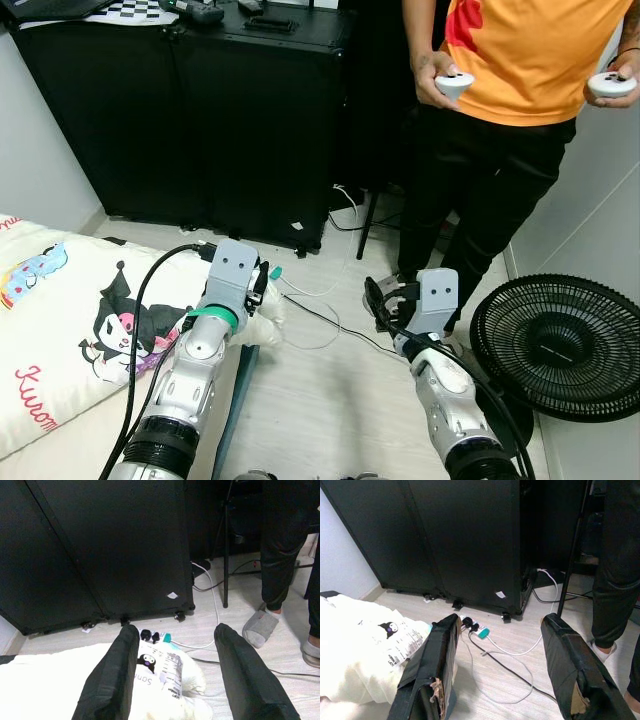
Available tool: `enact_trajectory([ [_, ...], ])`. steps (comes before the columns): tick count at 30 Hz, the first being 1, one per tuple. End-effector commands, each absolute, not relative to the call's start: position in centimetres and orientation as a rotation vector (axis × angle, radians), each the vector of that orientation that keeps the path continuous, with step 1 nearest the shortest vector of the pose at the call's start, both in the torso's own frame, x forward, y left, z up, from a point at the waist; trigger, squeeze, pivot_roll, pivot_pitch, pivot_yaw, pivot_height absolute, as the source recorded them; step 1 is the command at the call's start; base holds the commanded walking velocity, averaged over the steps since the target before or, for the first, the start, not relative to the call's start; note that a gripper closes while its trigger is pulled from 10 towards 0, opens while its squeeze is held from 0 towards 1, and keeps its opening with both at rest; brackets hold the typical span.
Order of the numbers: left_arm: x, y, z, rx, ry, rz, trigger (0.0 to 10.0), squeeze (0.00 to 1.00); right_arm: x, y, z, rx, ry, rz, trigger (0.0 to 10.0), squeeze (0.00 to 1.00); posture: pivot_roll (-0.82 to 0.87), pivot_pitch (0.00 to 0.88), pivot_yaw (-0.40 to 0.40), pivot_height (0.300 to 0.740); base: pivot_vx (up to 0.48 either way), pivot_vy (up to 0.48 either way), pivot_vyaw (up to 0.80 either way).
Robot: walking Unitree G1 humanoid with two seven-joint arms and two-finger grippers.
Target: Clean up the room
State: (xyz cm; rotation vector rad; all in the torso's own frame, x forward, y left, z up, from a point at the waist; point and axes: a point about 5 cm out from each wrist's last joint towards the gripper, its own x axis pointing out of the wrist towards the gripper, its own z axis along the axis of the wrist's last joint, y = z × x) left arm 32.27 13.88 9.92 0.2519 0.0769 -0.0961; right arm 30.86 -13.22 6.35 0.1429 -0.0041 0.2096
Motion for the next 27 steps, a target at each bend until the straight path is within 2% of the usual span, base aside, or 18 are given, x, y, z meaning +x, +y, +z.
enact_trajectory([
  [1,31.9,14.0,8.9,0.257,0.116,-0.100,10.0,0.00,30.5,-13.5,5.9,0.145,0.010,0.200,10.0,0.00,0.03,0.061,0.028,0.665,0.000,0.000,0.00],
  [14,32.0,13.7,9.1,0.261,0.109,-0.113,10.0,0.00,30.5,-13.5,5.9,0.149,0.010,0.190,10.0,0.00,0.03,0.061,0.034,0.620,0.000,0.000,0.00],
  [27,32.6,14.4,10.0,0.308,0.081,-0.061,10.0,0.00,30.7,-13.8,6.4,0.169,-0.017,0.191,10.0,0.00,0.03,0.067,0.038,0.615,0.000,0.000,0.00],
])
